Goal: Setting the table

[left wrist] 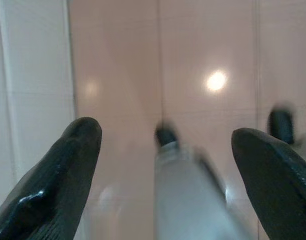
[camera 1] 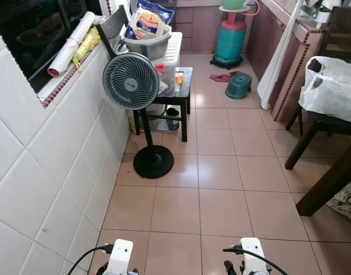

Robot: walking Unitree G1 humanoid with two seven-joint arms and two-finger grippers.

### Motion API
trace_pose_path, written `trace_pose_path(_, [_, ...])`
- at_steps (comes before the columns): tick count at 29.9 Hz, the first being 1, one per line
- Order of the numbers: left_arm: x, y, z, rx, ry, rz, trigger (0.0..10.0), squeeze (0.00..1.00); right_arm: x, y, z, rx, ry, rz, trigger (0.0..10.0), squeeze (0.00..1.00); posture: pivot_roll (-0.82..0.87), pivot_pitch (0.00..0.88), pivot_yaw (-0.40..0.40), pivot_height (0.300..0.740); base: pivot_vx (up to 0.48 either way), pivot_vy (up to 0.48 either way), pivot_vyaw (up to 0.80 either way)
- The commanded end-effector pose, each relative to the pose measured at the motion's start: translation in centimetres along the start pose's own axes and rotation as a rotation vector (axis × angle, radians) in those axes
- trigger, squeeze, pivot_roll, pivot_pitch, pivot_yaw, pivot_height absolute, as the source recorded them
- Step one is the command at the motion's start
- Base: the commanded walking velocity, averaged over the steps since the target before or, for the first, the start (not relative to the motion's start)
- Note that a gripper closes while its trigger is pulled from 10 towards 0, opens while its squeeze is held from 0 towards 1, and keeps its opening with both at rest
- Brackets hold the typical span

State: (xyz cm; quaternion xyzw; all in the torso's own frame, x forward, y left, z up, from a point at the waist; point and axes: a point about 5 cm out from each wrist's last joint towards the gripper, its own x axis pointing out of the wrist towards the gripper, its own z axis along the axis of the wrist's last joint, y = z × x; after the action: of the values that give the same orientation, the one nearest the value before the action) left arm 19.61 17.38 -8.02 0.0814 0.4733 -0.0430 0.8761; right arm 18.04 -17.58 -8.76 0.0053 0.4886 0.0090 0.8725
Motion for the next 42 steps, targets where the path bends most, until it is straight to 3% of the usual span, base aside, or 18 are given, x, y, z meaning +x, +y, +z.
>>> trace_pose_path(1, [-0.2, 0.7, -0.4, 0.04, -0.011, -0.015, 10.0, 0.0, 0.1, 0.2, 1.1, -0.098, -0.015, 0.024, 10.0, 0.0, 0.1, 0.0, -0.077, 0.74, 0.0, 0.0, 0.0])
trace_pose_path(7, [-0.3, 1.0, -0.9, 0.074, -0.001, 0.003, 10.0, 0.0, 0.2, 0.8, 1.1, -0.173, -0.014, 0.053, 10.0, 0.0, 0.11, 0.0, -0.088, 0.74, 0.0, 0.0, 0.0])
trace_pose_path(13, [-0.3, 1.1, -1.4, 0.087, 0.007, -0.005, 10.0, 0.0, 0.2, 1.0, 1.3, -0.171, -0.011, 0.06, 10.0, 0.0, 0.12, 0.0, -0.082, 0.74, 0.0, 0.0, 0.0])
trace_pose_path(17, [-0.4, 1.2, -1.7, 0.139, 0.017, -0.015, 10.0, 0.0, 0.2, 1.2, 1.1, -0.166, -0.009, 0.054, 10.0, 0.0, 0.11, 0.0, -0.057, 0.74, 0.0, 0.0, 0.0])
trace_pose_path(27, [-0.4, 1.8, -1.3, 0.305, 0.032, -0.05, 10.0, 0.0, 0.1, 1.5, -0.2, -0.033, 0.008, 0.035, 10.0, 0.0, 0.04, 0.0, 0.062, 0.74, 0.0, 0.0, 0.0])
trace_pose_path(34, [-0.1, 1.0, 0.6, 0.333, -0.003, -0.082, 10.0, 0.0, -0.2, 0.3, -1.1, -0.007, -0.002, -0.003, 10.0, 0.0, 0.01, 0.0, 0.074, 0.74, 0.0, 0.0, 0.0])
trace_pose_path(39, [0.1, 0.1, 2.8, 0.301, -0.097, -0.113, 10.0, 0.0, -0.1, 0.1, 1.2, 0.001, -0.125, 0.05, 10.0, 0.0, -0.01, 0.0, 0.053, 0.74, 0.0, 0.0, 0.0])
trace_pose_path(42, [-0.2, 0.0, 6.6, 0.282, -0.286, -0.118, 10.0, 0.0, -0.6, 0.3, 6.4, -0.019, -0.366, 0.158, 10.0, 0.0, -0.01, 0.0, 0.029, 0.74, 0.0, 0.0, 0.0])
